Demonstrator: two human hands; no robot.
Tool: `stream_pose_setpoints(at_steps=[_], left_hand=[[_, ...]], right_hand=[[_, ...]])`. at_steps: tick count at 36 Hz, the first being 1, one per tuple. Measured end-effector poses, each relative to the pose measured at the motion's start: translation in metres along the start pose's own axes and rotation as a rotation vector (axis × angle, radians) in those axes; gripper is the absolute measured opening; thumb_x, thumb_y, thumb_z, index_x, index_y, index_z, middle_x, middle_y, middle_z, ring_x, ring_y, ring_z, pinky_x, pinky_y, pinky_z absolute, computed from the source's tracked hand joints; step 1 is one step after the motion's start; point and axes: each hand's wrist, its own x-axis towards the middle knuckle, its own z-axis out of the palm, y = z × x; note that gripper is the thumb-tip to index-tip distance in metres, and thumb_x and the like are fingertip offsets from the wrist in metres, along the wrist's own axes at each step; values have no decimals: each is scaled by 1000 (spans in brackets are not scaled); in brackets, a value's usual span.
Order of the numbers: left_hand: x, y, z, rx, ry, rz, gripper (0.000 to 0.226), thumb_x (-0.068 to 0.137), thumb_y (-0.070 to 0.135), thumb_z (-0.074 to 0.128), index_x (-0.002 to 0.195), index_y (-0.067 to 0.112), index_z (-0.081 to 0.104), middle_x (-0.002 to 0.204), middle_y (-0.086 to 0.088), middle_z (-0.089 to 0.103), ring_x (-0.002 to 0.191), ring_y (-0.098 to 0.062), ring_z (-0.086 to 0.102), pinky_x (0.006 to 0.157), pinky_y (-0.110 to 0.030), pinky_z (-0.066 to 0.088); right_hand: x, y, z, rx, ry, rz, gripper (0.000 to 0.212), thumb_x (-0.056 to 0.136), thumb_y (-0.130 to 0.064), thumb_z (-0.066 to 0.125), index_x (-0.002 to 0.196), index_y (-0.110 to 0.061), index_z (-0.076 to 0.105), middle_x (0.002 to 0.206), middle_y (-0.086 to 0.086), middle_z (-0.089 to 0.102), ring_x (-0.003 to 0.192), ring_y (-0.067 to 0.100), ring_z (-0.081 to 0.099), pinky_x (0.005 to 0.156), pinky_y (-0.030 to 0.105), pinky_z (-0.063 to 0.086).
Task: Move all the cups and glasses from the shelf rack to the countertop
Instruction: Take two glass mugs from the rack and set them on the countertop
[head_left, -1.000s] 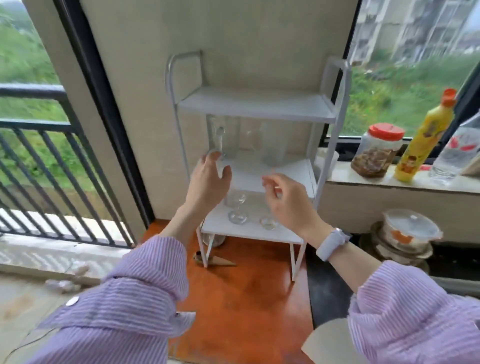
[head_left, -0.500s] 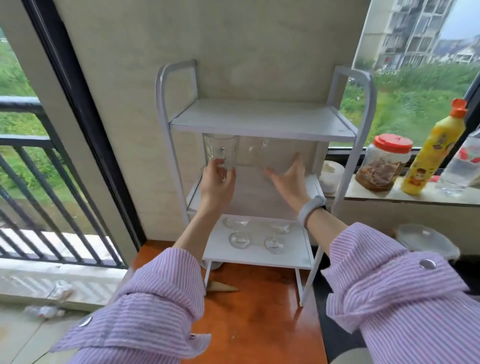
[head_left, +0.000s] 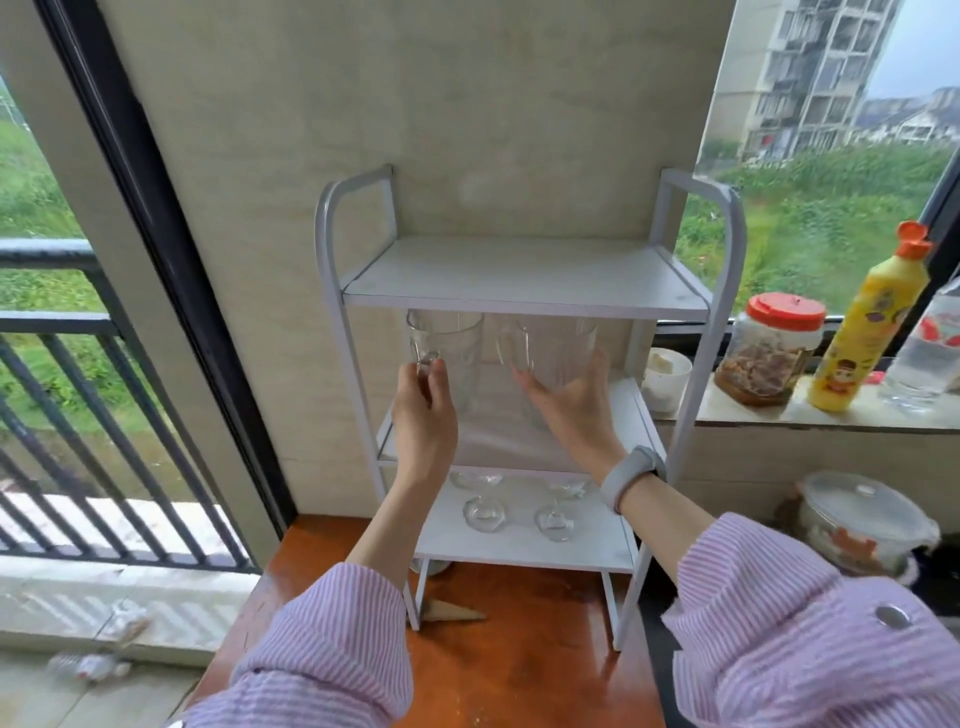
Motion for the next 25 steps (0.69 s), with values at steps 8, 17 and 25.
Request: stream_pose_setpoints(at_steps=[8,17,25], left_hand=[[-42,13,-10,-54,88,136,23,96,21,43,75,29,44,64,6,43,53,0,41,53,-14,37],[-123,39,-23,-84,122,141,29,89,37,51,63,27,44,55,7,33,50,-6,29,47,-22,29],[-229,65,19,-106,-64,16,42,83,30,64,55,22,35,46,11,34,44,-5,29,44,-13,27]], right_hand=[[-63,-7,-26,116,-42,-125,74,67,-37,78,128,-19,40,122,5,48,109,11,55,85,18,52],[-139,1,-81,204,-95,-41,74,66,-33,80,122,-19,35,118,1,47,109,3,50,88,11,45],[-219,32,-185,148,-28,-2,71,65,-15,83,118,-16,35,109,5,51,92,-7,56,74,7,47]])
